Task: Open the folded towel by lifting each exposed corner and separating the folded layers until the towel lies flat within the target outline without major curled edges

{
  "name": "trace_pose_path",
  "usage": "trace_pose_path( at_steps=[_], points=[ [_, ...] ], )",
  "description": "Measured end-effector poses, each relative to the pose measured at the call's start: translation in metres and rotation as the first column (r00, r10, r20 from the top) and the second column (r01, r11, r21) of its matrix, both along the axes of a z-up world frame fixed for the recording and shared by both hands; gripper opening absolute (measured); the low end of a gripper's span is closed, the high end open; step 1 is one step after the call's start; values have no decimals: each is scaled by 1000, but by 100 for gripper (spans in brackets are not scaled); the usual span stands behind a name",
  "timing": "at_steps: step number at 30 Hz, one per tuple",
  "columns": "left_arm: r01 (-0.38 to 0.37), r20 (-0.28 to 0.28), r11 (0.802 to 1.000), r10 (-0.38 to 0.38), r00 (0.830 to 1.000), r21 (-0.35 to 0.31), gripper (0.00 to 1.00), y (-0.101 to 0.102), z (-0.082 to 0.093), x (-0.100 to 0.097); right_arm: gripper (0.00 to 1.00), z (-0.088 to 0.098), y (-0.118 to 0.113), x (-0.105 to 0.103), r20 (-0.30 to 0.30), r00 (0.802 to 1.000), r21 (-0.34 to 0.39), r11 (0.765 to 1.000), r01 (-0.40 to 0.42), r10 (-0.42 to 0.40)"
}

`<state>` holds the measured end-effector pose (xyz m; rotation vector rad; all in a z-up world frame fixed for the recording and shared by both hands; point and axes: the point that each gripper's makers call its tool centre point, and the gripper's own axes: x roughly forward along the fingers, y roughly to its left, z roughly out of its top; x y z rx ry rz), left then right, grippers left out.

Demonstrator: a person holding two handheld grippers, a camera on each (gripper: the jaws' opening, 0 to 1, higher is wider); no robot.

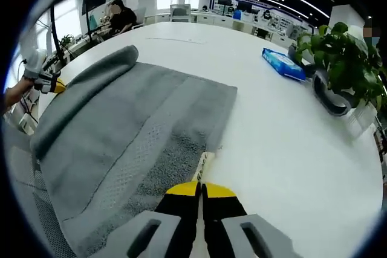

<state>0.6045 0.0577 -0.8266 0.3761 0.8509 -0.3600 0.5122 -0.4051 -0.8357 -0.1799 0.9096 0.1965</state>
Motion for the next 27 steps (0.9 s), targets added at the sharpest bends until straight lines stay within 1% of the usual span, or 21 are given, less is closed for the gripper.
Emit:
trace_pose_path(
  at_steps=[3,6,10,13,16,20,21,23,27],
  points=[
    [-7,0,1000,7,1000,1,1,5,0,1,0,0,-6,-1,-3,1000,-2,1000,8,-8],
    [-1,12,1000,0,1000,31,1,13,0,-1,0,0,-15,-2,-5,1000,-6,1000,21,-21],
    [-15,19,999,15,1000,34,1,23,2,-1,0,-1,-29,-3,-5,999,-8,999,53,-53],
    [-18,29,997,16,999,78,1,36,3,-1,0,-1,-43,-5,-8,997,-20,997,79,-79],
    [-40,23,997,39,999,59,1,43,4,-2,0,-1,-56,-8,-7,994,-4,994,108,-108],
    [-54,30,995,52,998,82,1,54,4,-2,0,-1,-76,-13,-9,992,-43,991,126,-127],
    [-60,29,995,58,998,80,1,56,4,-2,0,-1,-84,-16,-10,990,-47,989,141,-141],
    [-66,30,995,64,998,73,1,59,4,-3,0,0,-91,-19,-10,988,-45,987,154,-154],
    [-70,33,994,67,997,86,1,65,4,-3,0,0,-107,-27,-15,985,-66,983,172,-174]
  ],
)
